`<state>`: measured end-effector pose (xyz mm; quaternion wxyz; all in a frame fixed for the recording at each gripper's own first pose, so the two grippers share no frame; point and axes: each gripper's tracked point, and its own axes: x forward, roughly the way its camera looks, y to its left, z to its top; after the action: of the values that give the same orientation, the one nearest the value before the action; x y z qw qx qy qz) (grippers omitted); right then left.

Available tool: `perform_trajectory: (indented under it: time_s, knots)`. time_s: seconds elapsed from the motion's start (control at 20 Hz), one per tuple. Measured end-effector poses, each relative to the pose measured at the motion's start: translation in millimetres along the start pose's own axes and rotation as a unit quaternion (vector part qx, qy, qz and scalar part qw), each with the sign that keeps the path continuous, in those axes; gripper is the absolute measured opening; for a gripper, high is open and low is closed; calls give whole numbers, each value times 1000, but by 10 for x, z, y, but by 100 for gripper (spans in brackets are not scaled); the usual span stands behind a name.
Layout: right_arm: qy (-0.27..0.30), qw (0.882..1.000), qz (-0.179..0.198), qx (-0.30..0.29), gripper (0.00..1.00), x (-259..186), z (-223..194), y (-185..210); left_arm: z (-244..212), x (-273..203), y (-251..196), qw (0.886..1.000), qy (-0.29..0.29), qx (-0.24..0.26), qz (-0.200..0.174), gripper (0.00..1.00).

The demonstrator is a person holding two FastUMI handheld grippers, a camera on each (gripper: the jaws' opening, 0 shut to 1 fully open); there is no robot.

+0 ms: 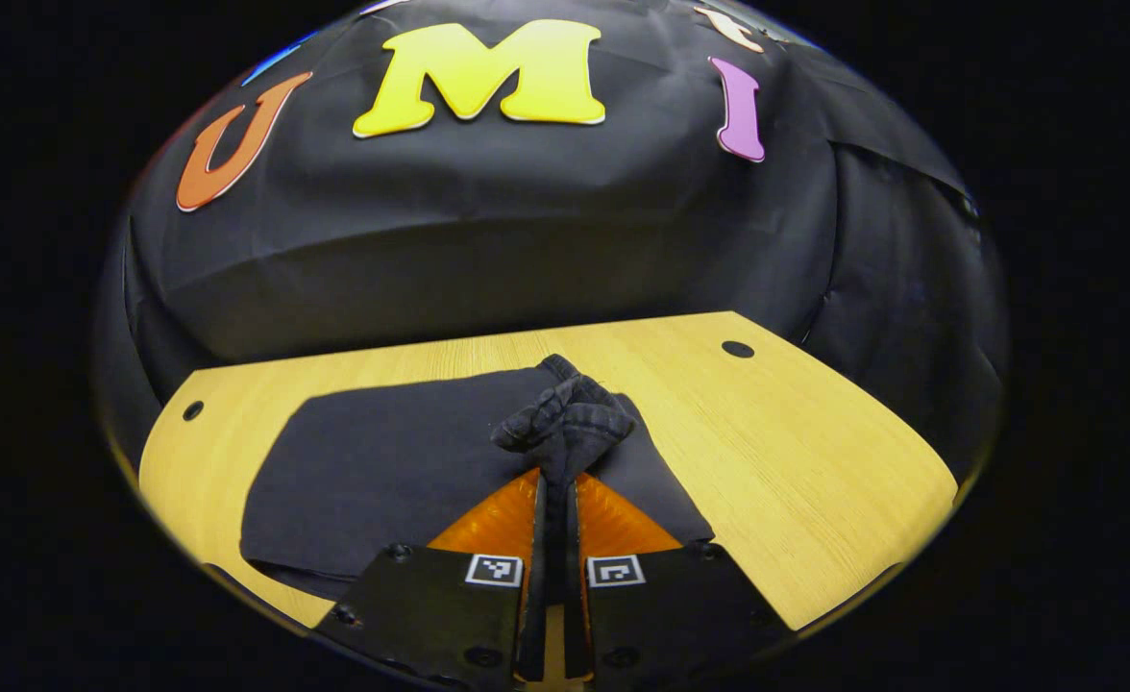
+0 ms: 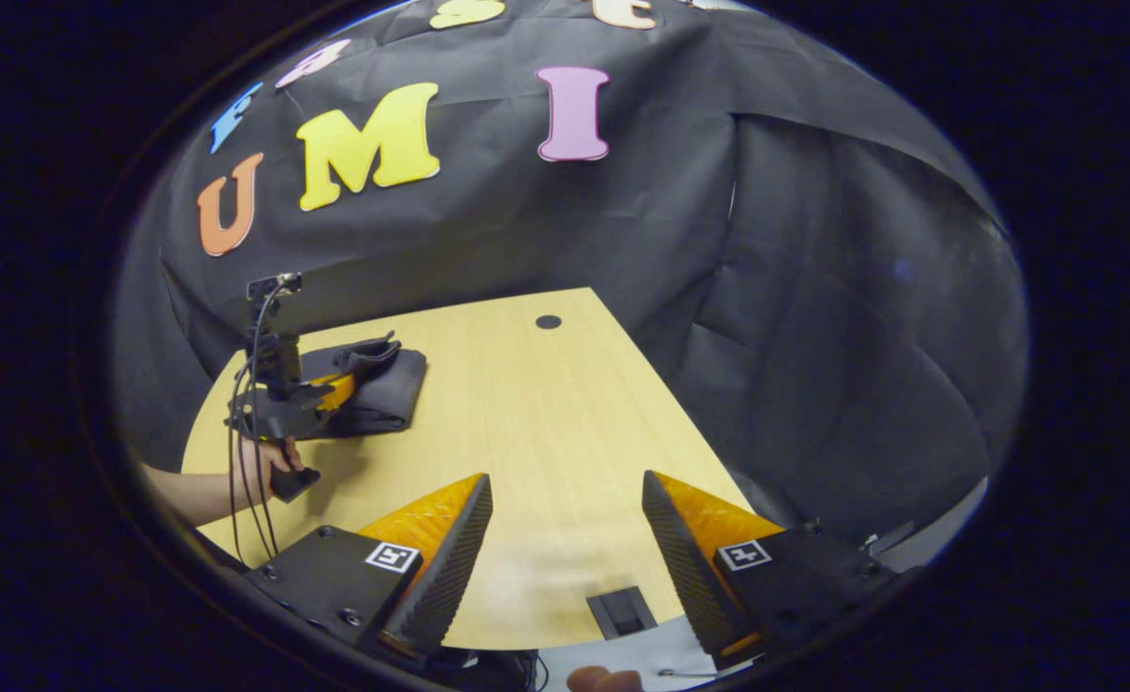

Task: Grasp the waist and the cuffs of the jeans and fold them to make the two legs overlap; first hold the waist and fold one-third of the jeans toward the cuffs, then hold the cuffs and fold the remaining one-third in the same direction to finish folding.

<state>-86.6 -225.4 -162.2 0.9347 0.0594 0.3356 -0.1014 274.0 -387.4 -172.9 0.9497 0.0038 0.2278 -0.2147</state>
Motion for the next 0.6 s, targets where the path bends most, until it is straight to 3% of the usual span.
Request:
perform_trajectory:
  time_s: [0.1,0.2,0.25,0.3,0.45,0.6]
  knots:
    - [-2,1000,8,-3,96,46,51,79,-41,7,-38,1000,2,-21,-7,11]
    - [-7,1000,16,-4,96,96,132,168,-6,-24,-99,999,4,-27,-18,21]
    - [-11,1000,20,-6,96,111,162,211,7,-43,-121,999,3,-23,-22,37]
    - [-14,1000,23,-9,96,124,202,257,33,-86,-195,999,2,-20,-34,44]
    - [-31,999,31,-33,96,149,312,433,185,-317,-243,999,-7,-16,-43,100]
    - [-56,996,55,-44,96,143,494,745,428,-639,-103,998,-33,-29,-41,100]
